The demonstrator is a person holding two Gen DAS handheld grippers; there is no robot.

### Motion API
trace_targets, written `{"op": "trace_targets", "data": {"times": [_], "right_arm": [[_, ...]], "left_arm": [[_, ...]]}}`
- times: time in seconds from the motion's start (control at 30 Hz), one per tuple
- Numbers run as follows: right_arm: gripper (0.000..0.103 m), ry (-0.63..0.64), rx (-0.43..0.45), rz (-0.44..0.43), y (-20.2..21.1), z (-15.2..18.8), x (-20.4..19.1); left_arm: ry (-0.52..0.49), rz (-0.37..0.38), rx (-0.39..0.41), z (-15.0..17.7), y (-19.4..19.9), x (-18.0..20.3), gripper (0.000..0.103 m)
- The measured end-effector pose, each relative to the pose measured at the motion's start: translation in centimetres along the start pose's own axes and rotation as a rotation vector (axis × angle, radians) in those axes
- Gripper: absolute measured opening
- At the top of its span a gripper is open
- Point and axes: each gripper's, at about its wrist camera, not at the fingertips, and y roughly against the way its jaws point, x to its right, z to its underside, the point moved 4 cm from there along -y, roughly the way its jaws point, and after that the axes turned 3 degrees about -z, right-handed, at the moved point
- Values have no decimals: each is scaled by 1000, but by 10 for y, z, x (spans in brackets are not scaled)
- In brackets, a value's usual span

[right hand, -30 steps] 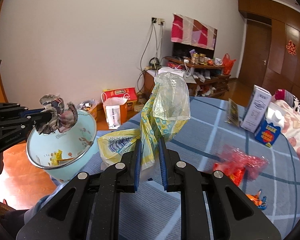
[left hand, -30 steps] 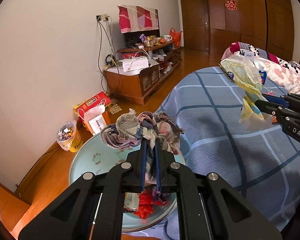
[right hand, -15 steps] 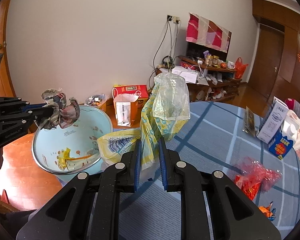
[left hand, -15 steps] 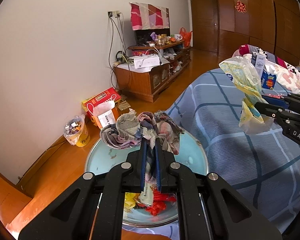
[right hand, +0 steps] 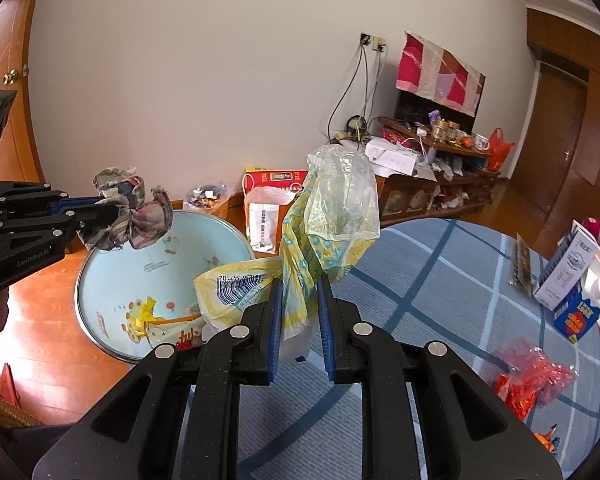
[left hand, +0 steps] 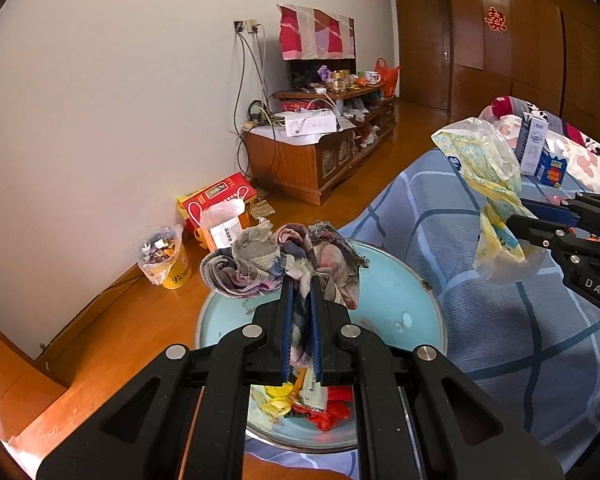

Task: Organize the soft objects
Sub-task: 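Carry the patterned cloth and plastic bag over the light-blue bin, then open both tools to drop the cloth and plastic bag into the bin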

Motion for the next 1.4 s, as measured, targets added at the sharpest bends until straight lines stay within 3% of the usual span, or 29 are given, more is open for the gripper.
{"op": "trace_targets", "data": {"times": [0.5,1.13,1.23,1.3,1.33,1.4], "right_arm": [[18,35,-4,-39,-15,-10,-22],[19,73,-13,-84,-24,-17,-46],[21,84,-18,-112,-25,-16,-50],[33,87,-17,-130,-25,-15,-53],[36,88,-16,-128,-25,-15,-54],[38,82,-18,-126,-26,-14,-54]], "left_arm": [[25,-62,-8,8,-2,-23,7],[42,-66,-9,10,1,-30,8],[51,-50,-17,11,-1,-30,15],[51,-43,-18,12,-1,-28,19],[52,-38,-18,12,-2,-28,26],[46,-23,-20,13,-2,-26,28]]}}
